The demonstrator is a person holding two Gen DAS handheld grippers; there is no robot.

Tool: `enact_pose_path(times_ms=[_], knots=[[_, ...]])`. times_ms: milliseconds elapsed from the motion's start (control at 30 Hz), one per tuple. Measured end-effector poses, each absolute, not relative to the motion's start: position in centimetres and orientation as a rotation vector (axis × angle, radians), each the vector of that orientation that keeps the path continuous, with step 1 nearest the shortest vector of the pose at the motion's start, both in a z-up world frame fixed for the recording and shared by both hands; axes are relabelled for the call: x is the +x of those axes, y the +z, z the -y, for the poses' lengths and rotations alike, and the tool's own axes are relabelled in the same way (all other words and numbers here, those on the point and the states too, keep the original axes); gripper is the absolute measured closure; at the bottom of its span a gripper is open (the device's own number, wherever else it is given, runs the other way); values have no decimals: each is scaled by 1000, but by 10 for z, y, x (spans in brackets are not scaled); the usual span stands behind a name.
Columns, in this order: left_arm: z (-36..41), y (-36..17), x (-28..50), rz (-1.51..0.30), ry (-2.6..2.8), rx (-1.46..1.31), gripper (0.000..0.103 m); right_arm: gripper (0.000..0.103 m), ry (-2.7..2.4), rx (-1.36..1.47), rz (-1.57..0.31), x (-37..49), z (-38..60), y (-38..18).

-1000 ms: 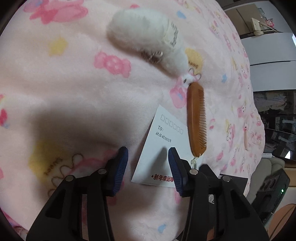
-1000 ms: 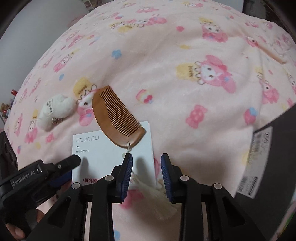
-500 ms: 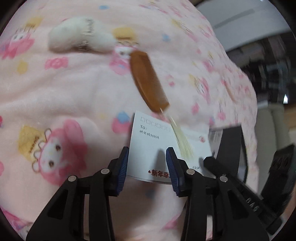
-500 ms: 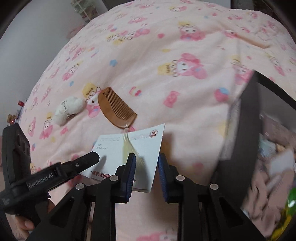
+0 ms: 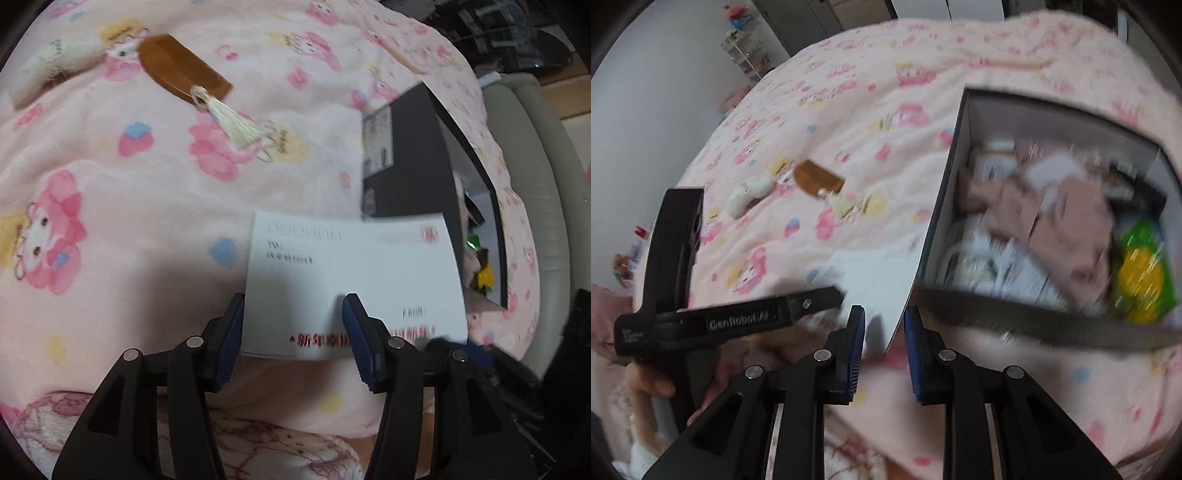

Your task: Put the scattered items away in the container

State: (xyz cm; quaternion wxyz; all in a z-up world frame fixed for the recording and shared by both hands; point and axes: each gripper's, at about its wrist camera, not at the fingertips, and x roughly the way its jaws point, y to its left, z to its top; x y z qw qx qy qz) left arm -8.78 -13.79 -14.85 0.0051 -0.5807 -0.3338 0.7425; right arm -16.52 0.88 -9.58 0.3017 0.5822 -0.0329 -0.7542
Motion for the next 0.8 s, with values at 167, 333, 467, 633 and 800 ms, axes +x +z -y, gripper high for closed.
enact_pose_path(times_ms=[167, 333, 467, 633, 800], knots=[[145, -143, -84, 1124, 2351, -1731, 50, 84, -2038, 1538, 9, -150, -12, -110], [152, -151, -92, 1166, 2357, -1757, 50, 84, -2073, 1528, 101, -164, -22, -108], [150, -154, -98, 1136, 2361, -1779, 50, 84, -2133, 1483, 170, -172, -34, -99], [149, -156, -101, 1118, 2354, -1786, 50, 81, -2178, 1373, 287, -183, -47, -74], [154, -158, -100, 1150, 2335, -1768, 50, 74, -2169, 1392, 194, -201, -27, -71]])
